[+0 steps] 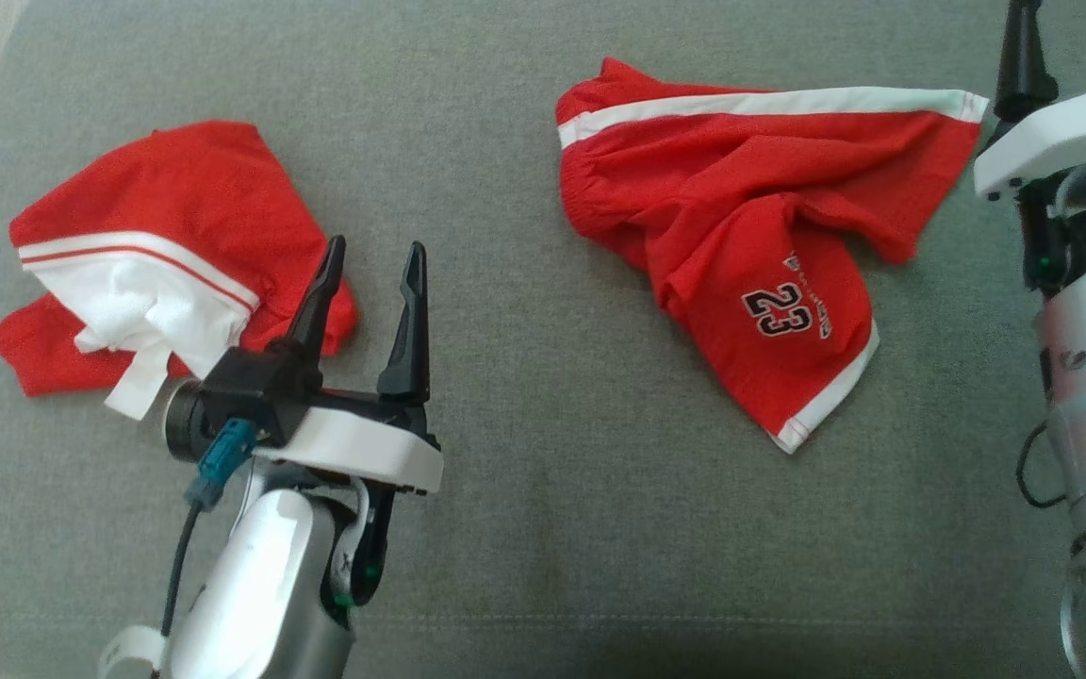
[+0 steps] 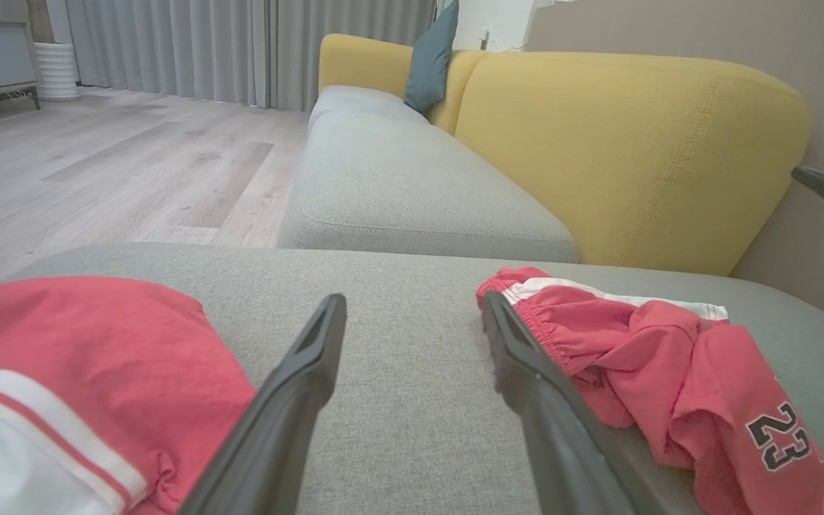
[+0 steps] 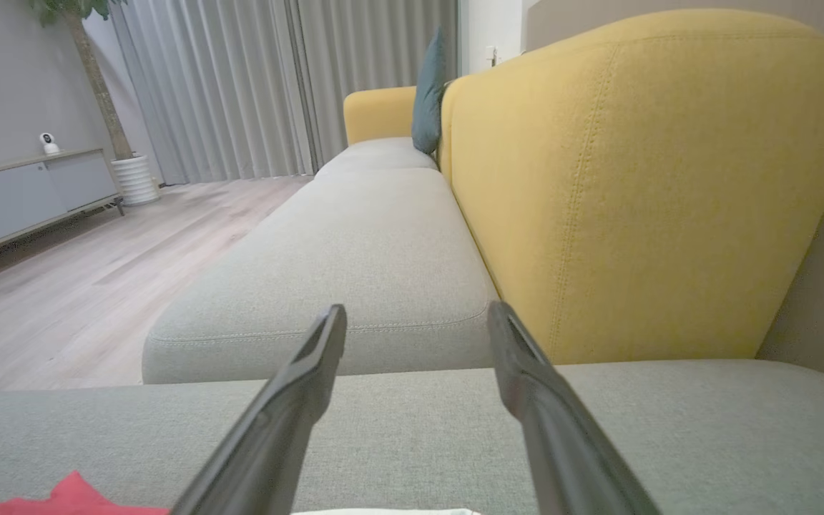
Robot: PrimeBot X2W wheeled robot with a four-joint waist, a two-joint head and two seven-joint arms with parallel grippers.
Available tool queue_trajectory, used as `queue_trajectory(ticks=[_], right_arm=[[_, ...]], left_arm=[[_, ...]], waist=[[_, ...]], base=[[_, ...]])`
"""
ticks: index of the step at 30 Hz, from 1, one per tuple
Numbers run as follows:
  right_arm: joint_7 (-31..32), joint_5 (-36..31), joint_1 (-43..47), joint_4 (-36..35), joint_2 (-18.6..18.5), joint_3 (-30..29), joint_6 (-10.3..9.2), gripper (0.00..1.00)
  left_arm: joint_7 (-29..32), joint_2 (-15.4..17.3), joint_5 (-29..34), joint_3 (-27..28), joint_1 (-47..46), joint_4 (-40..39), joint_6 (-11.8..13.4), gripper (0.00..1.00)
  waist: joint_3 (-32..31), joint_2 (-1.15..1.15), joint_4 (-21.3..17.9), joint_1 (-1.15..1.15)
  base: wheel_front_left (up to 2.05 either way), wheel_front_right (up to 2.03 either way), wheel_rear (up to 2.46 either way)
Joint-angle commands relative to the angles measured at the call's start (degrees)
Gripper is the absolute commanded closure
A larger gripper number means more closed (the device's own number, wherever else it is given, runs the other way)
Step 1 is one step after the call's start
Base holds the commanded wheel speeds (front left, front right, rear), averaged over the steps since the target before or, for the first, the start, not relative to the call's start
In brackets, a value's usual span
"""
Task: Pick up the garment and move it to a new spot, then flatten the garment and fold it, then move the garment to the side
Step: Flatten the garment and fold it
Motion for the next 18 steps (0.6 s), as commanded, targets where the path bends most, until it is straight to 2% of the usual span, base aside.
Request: queue_trajectory(ticks=[1,5,9,18], right_arm=[[-0.97,-0.62,-1.48,-1.28,0.91,0.95,0.37,0.0],[-2.28,-1.17,0.49,-2.62,1.71,2.82,0.37,0.0],[-2.77,-0.91,4.6,-7.88,2.29,4.65,0.37,0.0],[-2.85,-3.0,22.25,-30.59,5.43,5.53,0.37,0.0]], left_arm=[[-0.69,0.35,0.28,1.59,-1.49,-1.49,-0.01,0.0],[-0.69,0.35,0.09,2.07,-0.94,-1.42,0.11,0.0],[-0.69,0.35,-0.15,2.48,-0.18,-1.63,0.36,0.0],[-0.69,0.35,-0.48,2.95,2.69,-2.37,0.87,0.0]], waist=[[-0.6,0.0,-0.4,0.0],[-2.42,0.0,-1.37,0.0],[-4.63,0.0,-2.37,0.0],[-9.1,0.0,-4.01,0.0]], base=[[0.0,0.0,0.0],[0.0,0.0,0.0],[0.0,0.0,0.0],[0.0,0.0,0.0]])
